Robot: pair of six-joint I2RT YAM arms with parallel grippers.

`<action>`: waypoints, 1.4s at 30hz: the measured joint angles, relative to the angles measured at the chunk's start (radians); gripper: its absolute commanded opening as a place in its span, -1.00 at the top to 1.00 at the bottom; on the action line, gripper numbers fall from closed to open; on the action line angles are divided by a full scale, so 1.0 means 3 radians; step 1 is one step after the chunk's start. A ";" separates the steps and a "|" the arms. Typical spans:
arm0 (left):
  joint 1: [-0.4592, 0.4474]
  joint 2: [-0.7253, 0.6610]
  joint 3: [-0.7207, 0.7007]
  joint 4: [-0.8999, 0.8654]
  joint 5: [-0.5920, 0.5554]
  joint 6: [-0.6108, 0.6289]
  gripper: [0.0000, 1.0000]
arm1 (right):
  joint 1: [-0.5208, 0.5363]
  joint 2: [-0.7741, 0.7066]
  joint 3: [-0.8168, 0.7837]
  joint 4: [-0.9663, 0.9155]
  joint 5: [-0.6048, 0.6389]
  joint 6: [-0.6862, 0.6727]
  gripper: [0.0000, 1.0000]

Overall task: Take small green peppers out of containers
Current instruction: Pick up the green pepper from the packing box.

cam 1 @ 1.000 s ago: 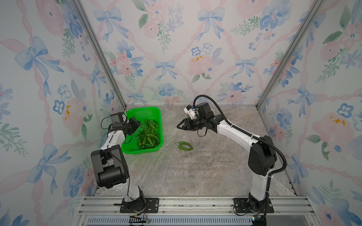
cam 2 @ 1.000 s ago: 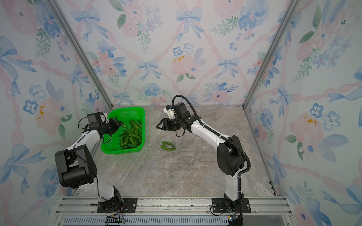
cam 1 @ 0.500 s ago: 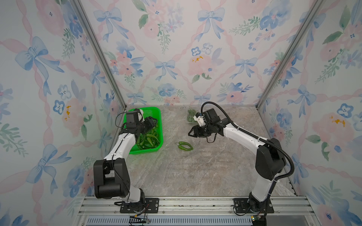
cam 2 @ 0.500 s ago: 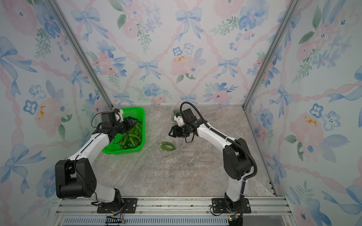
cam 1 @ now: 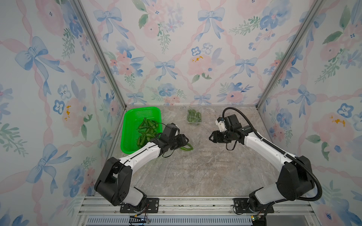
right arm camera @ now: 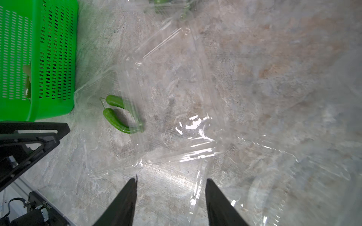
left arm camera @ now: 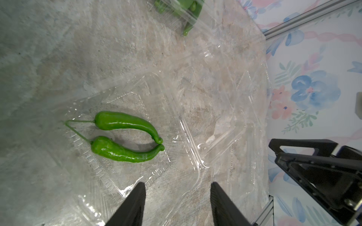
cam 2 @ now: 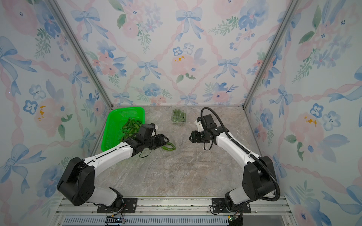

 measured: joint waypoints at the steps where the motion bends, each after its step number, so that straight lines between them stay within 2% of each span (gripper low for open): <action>1: -0.0024 0.0051 0.0010 -0.0001 -0.0028 -0.0018 -0.13 | -0.0006 -0.0009 -0.0025 0.0004 0.0004 0.0000 -0.13; 12: -0.0062 0.0645 0.0187 -0.0001 -0.0244 -0.0113 -0.11 | -0.0070 -0.0078 -0.0153 0.0177 0.0006 -0.0027 -0.12; 20: -0.0065 0.0792 0.0392 0.0004 -0.0314 -0.0175 -0.08 | -0.0212 -0.0078 -0.0184 0.0242 -0.0090 -0.0086 -0.12; 32: -0.0069 0.0860 0.0398 -0.0015 -0.0402 -0.0264 -0.10 | -0.0384 -0.0003 -0.0203 0.0379 -0.0284 -0.0126 -0.11; 42: -0.0074 0.1094 0.0604 -0.0296 -0.0450 -0.0290 -0.13 | -0.0540 0.0058 -0.0247 0.0506 -0.0520 -0.0148 -0.11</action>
